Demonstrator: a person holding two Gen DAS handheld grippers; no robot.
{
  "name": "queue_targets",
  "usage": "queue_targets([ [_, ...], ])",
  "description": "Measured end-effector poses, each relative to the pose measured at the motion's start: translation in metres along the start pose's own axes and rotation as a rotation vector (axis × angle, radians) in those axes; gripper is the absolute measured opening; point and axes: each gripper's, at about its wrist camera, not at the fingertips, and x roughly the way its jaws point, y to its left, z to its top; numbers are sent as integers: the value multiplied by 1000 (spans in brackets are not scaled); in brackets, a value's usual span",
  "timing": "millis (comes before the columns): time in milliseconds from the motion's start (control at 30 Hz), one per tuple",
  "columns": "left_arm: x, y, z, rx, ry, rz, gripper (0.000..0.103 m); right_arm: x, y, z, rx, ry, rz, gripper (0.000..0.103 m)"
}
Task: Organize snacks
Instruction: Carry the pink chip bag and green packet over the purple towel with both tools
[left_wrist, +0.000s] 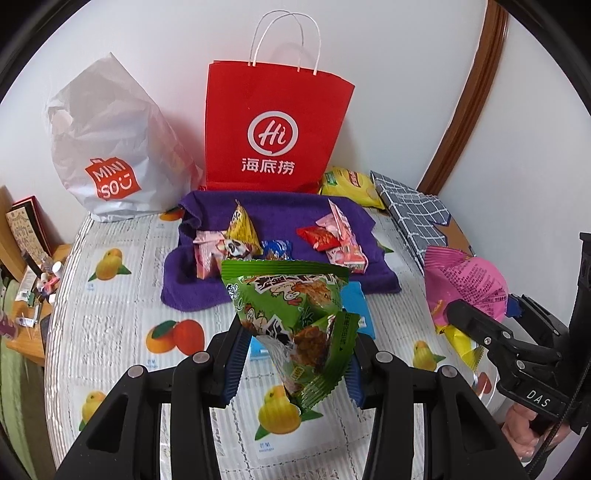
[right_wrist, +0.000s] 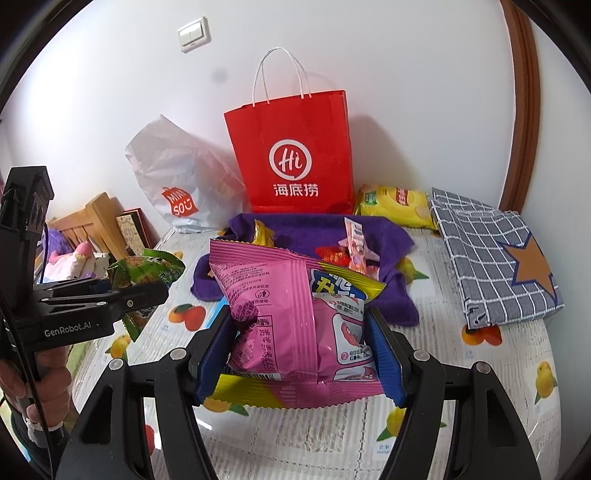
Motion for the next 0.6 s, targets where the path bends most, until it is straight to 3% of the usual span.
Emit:
queue_targets([
  [600,18,13,38,-18,-6,7,43,26,-4,35,-1,-5,-4,69],
])
